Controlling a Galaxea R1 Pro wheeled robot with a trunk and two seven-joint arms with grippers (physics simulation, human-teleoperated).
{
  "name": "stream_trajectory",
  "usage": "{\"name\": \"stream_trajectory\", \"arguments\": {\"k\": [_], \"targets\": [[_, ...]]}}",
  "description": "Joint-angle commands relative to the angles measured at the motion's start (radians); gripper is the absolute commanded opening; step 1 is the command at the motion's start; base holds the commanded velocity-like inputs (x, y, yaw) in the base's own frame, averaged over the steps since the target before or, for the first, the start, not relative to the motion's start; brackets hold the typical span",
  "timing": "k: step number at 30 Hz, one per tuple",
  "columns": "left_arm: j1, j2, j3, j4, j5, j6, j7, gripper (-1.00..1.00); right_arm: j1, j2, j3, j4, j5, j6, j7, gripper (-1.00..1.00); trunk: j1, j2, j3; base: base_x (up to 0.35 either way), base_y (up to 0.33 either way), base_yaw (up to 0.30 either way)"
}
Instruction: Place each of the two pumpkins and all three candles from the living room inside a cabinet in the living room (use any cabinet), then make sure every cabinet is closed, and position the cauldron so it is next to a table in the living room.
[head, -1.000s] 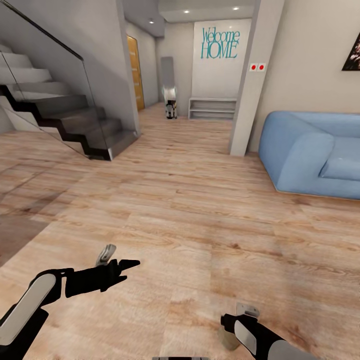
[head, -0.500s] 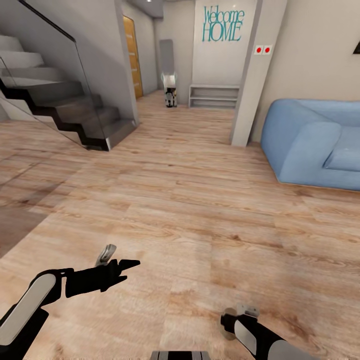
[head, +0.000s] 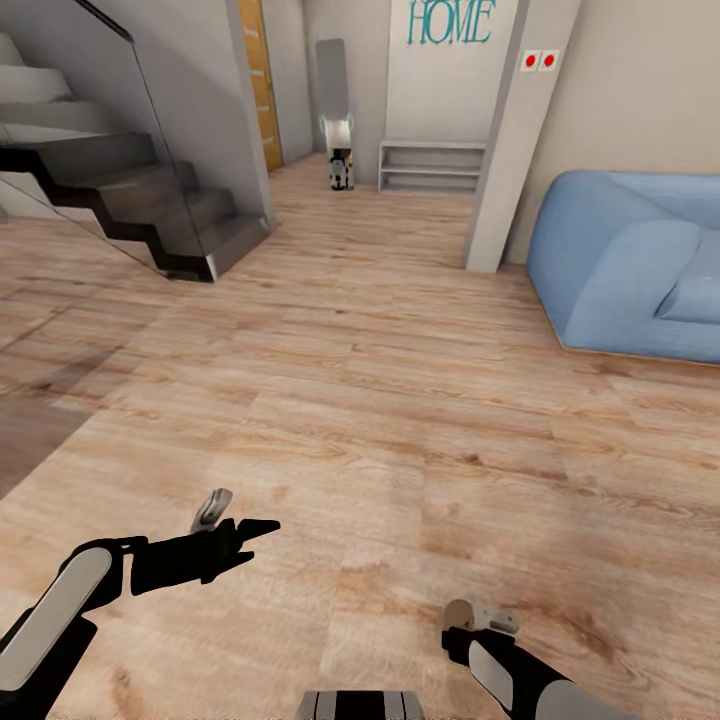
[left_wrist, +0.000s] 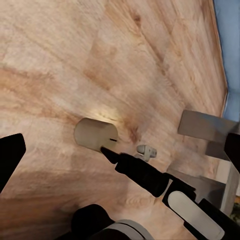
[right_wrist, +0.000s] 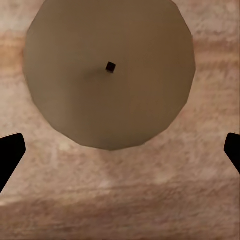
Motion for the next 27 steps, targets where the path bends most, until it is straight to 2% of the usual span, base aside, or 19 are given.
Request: {"name": "stream_trajectory", "arguments": {"k": [1, 4, 14, 19, 21, 24, 27], "targets": [[-0.001, 0.001, -0.001, 0.000, 0.011, 0.001, 0.010, 1.00, 0.000, -0.001, 0.008, -0.002, -0.005, 0.003, -0.007, 1.00, 0.000, -0.001, -0.005, 0.000, 0.000, 0.000], [-0.001, 0.000, -0.001, 0.000, 0.011, 0.001, 0.010, 1.00, 0.000, -0.001, 0.009, -0.003, -0.004, -0.009, -0.007, 1.00, 0.002, -0.001, -0.016, 0.000, 0.000, 0.000], [-0.001, -0.002, -0.002, 0.000, 0.011, 0.001, 0.010, 1.00, 0.000, -0.001, 0.011, -0.003, -0.003, -0.103, -0.004, 1.00, 0.002, -0.002, -0.024, 0.000, 0.000, 0.000], [-0.001, -0.002, -0.009, 0.000, 0.011, 0.000, 0.010, 1.00, 0.000, -0.001, 0.014, -0.003, -0.002, -0.119, 0.001, 1.00, 0.002, -0.002, -0.024, 0.000, 0.000, 0.000], [-0.001, -0.003, -0.013, 0.000, 0.011, 0.000, 0.010, 1.00, 0.000, 0.000, 0.027, -0.004, -0.002, -0.130, 0.003, 1.00, 0.002, -0.002, -0.024, 0.000, 0.000, 0.000], [-0.001, -0.003, -0.015, 0.000, 0.011, 0.000, 0.010, 1.00, 0.000, 0.001, 0.070, -0.003, -0.004, -0.151, 0.003, 1.00, 0.002, -0.002, -0.024, 0.002, 0.000, 0.000], [-0.001, -0.003, -0.015, 0.000, 0.011, -0.001, 0.010, 1.00, 0.000, 0.001, 0.083, -0.002, -0.005, -0.157, 0.003, 1.00, 0.002, -0.002, -0.024, 0.130, 0.000, 0.000]]}}
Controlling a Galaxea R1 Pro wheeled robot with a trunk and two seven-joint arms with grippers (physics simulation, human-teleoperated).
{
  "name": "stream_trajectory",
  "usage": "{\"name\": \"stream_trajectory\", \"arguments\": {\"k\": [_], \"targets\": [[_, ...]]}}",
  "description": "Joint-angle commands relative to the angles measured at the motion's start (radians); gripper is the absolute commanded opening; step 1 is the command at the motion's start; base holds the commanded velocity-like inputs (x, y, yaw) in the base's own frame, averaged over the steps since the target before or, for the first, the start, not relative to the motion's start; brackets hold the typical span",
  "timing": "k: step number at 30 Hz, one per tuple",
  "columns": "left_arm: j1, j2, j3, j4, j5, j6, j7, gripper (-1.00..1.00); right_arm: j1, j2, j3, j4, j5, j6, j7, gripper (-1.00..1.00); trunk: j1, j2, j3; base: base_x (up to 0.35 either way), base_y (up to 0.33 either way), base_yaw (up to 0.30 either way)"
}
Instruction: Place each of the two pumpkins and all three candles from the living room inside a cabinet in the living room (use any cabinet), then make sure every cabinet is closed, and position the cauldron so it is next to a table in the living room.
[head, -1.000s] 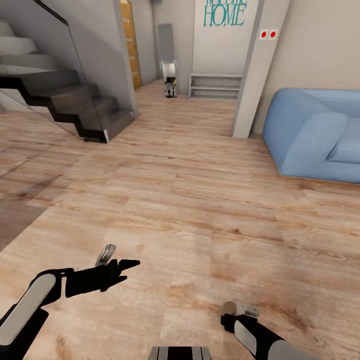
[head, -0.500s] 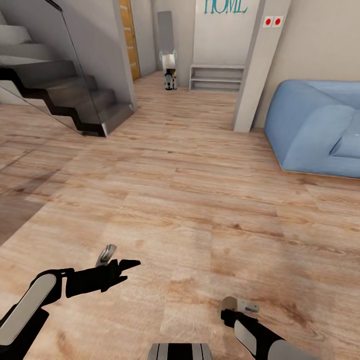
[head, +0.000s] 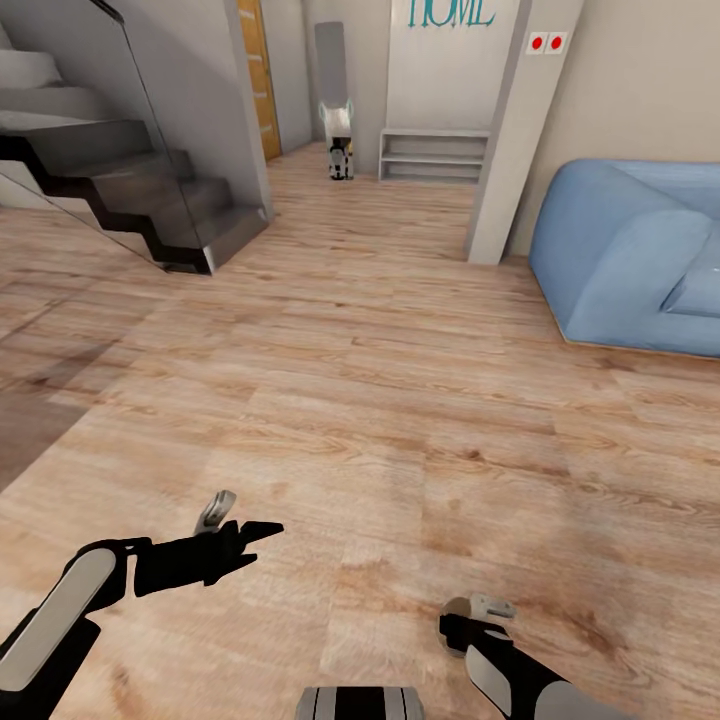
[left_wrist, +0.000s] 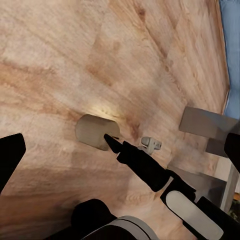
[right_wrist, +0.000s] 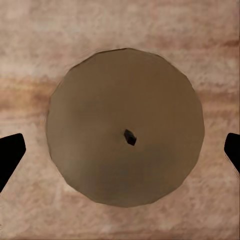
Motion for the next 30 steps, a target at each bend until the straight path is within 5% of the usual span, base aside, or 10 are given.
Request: {"name": "stream_trajectory", "arguments": {"k": [1, 21, 30], "targets": [[-0.001, 0.000, -0.001, -0.001, 0.011, 0.000, 0.010, 1.00, -0.001, 0.000, 0.011, -0.002, -0.008, 0.000, -0.007, 1.00, 0.000, 0.000, -0.001, 0.096, 0.000, 0.000], [-0.001, 0.002, -0.001, -0.001, 0.012, 0.000, 0.010, 1.00, -0.001, -0.001, 0.013, -0.003, -0.008, -0.003, -0.007, 1.00, 0.000, 0.000, -0.001, 0.043, 0.000, 0.000], [-0.001, 0.010, -0.003, -0.001, 0.075, 0.000, 0.010, 1.00, -0.001, -0.002, 0.013, -0.003, -0.008, -0.003, -0.007, 1.00, 0.000, 0.000, -0.001, 0.000, 0.000, 0.000]]}}
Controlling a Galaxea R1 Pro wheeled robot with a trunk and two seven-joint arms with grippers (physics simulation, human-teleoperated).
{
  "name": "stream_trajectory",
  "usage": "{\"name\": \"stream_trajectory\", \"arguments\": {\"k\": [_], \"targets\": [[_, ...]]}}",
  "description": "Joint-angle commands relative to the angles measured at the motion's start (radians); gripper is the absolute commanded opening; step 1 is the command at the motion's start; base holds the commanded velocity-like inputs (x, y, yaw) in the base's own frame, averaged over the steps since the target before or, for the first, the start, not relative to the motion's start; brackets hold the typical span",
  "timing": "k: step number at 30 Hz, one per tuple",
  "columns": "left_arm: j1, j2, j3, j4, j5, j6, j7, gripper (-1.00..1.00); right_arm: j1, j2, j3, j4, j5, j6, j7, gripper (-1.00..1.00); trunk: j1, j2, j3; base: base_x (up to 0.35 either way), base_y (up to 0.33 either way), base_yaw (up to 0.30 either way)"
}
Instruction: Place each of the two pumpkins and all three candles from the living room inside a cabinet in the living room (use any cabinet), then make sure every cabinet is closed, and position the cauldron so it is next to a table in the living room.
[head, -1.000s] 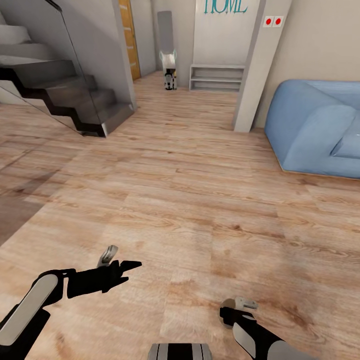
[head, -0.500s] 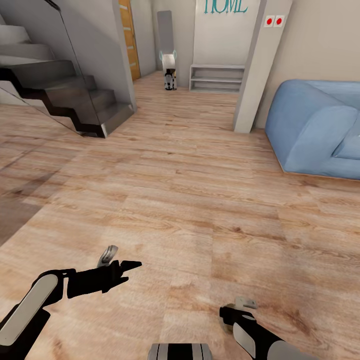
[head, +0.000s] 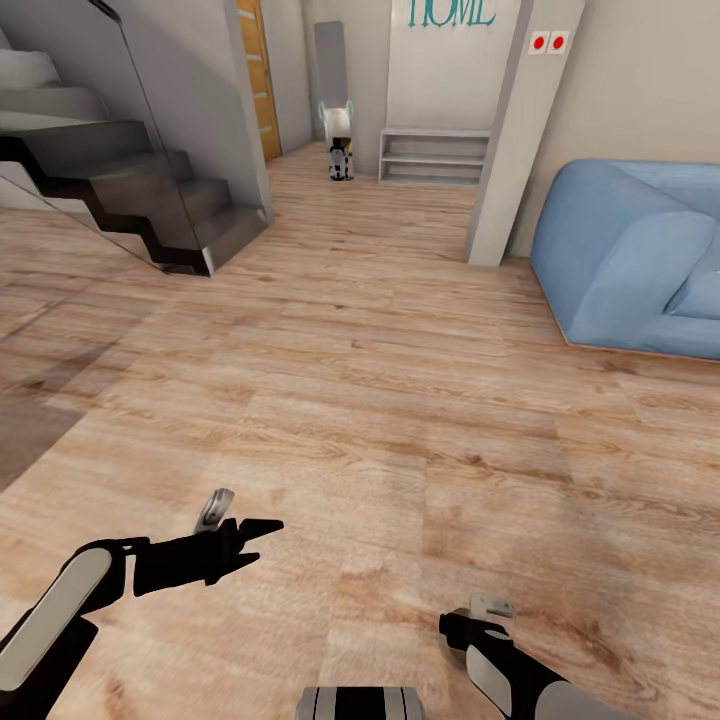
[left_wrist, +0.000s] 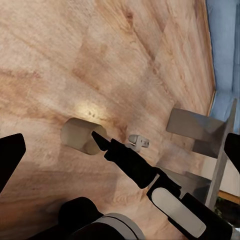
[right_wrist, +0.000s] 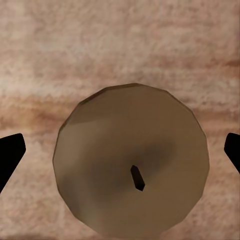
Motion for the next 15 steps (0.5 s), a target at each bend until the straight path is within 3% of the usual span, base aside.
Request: {"name": "stream_trajectory", "arguments": {"k": [1, 15], "targets": [[-0.001, 0.001, -0.001, -0.001, 0.011, 0.001, 0.010, 1.00, -0.001, 0.000, 0.008, -0.001, -0.008, 0.000, -0.007, 1.00, 0.000, 0.000, -0.001, 0.000, 0.000, 0.000], [-0.001, 0.001, -0.001, -0.001, 0.013, 0.001, 0.010, 1.00, -0.001, 0.000, 0.008, -0.001, -0.006, 0.000, -0.007, 1.00, 0.003, -0.002, -0.032, 0.000, 0.000, 0.000]]}}
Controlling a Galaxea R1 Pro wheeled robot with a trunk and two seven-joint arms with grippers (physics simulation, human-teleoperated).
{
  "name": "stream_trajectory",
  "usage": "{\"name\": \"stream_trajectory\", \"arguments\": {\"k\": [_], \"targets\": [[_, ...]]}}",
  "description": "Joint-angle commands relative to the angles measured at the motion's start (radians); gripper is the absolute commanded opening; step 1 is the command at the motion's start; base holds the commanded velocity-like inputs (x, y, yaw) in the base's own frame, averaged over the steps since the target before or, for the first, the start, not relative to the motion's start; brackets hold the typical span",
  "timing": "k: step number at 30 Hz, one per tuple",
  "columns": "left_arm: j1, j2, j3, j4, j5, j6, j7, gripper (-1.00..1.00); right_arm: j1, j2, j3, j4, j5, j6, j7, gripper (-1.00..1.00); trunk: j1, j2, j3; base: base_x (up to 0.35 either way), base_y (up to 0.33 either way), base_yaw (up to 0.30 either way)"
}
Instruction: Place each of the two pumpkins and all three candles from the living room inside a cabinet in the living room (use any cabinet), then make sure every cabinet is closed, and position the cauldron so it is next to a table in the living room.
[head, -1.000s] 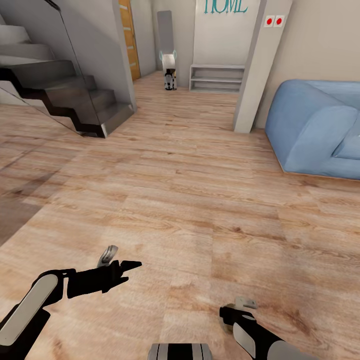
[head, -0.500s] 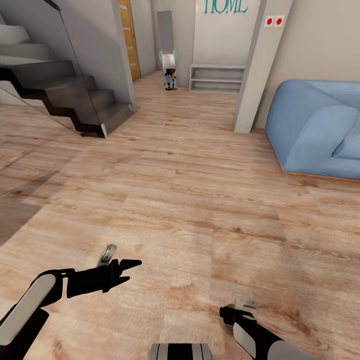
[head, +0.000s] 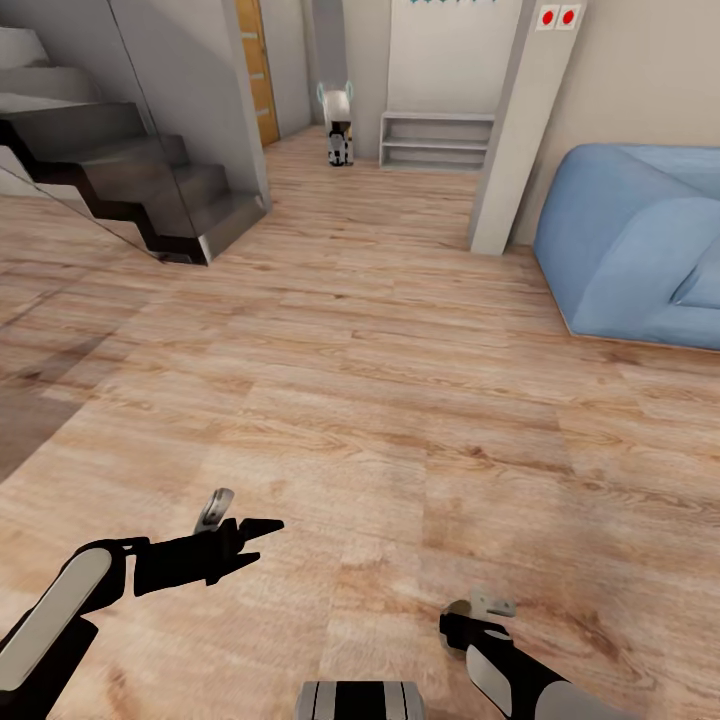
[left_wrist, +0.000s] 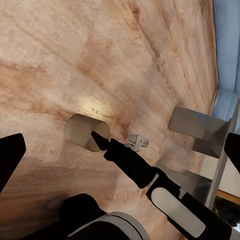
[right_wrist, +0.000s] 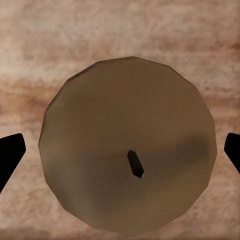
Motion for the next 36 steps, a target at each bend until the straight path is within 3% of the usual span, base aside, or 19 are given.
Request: {"name": "stream_trajectory", "arguments": {"k": [1, 7, 36], "targets": [[-0.001, 0.001, -0.001, -0.001, 0.011, 0.001, 0.010, 1.00, -0.001, 0.000, 0.008, -0.001, -0.008, 0.000, -0.006, 1.00, 0.000, 0.000, -0.001, 0.000, 0.000, 0.000], [-0.001, 0.001, -0.001, -0.001, 0.011, 0.001, 0.010, 1.00, -0.001, 0.000, 0.008, -0.001, -0.008, 0.000, -0.006, 1.00, 0.002, -0.001, -0.020, 0.000, 0.000, 0.000], [-0.001, 0.002, -0.001, -0.001, 0.011, 0.001, 0.010, 1.00, -0.001, 0.000, 0.008, -0.001, -0.009, -0.015, -0.007, 1.00, 0.003, -0.002, -0.032, 0.000, 0.000, 0.000]]}}
